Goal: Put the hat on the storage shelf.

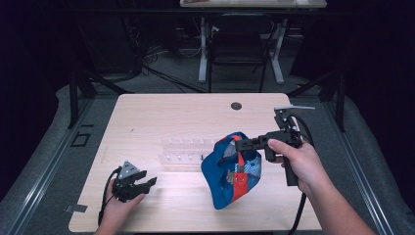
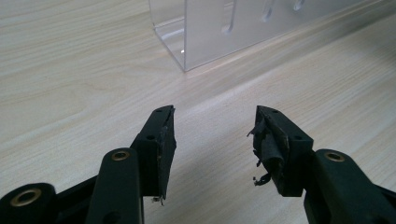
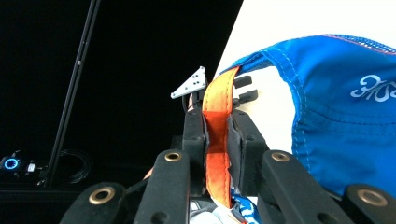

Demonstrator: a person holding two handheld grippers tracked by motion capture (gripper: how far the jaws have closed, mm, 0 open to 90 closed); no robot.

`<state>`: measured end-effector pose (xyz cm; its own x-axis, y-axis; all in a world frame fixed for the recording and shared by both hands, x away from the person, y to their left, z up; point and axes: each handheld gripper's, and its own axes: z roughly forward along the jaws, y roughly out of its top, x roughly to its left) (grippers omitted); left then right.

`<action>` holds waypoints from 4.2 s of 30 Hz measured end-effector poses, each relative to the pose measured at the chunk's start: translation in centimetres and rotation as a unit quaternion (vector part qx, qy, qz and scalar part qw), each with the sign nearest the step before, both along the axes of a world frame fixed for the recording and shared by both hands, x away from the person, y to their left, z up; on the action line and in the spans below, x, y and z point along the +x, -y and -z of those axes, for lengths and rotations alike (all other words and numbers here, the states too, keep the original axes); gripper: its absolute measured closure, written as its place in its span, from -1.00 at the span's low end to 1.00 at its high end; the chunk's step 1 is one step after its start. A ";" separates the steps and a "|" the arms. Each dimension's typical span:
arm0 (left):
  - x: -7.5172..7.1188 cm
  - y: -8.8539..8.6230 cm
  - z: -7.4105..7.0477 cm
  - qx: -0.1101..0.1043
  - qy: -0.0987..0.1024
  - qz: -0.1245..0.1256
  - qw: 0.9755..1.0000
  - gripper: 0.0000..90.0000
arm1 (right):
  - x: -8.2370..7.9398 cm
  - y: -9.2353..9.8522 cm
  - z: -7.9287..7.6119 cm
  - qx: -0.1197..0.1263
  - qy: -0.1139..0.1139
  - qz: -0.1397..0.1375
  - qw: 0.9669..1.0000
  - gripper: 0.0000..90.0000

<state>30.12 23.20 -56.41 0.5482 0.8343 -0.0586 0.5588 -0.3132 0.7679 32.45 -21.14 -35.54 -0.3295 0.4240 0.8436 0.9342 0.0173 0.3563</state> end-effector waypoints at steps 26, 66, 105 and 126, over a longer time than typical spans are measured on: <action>0.0 0.0 0.0 -0.006 0.002 0.000 1.000 0.07 | 0.9 -1.8 -1.5 0.016 0.015 -0.001 1.000 0.74; -1.0 0.8 -1.7 -0.034 0.045 0.001 0.998 -0.04 | 4.1 -5.0 -4.2 0.036 0.043 0.005 0.998 0.74; -3.9 12.3 -6.6 -0.034 0.099 0.172 0.980 0.18 | 5.2 -6.6 -3.9 0.035 0.049 0.012 0.998 0.74; -3.5 12.2 -7.3 0.000 0.128 0.173 0.977 0.96 | 5.2 -6.0 -4.1 0.036 0.051 0.021 0.998 0.74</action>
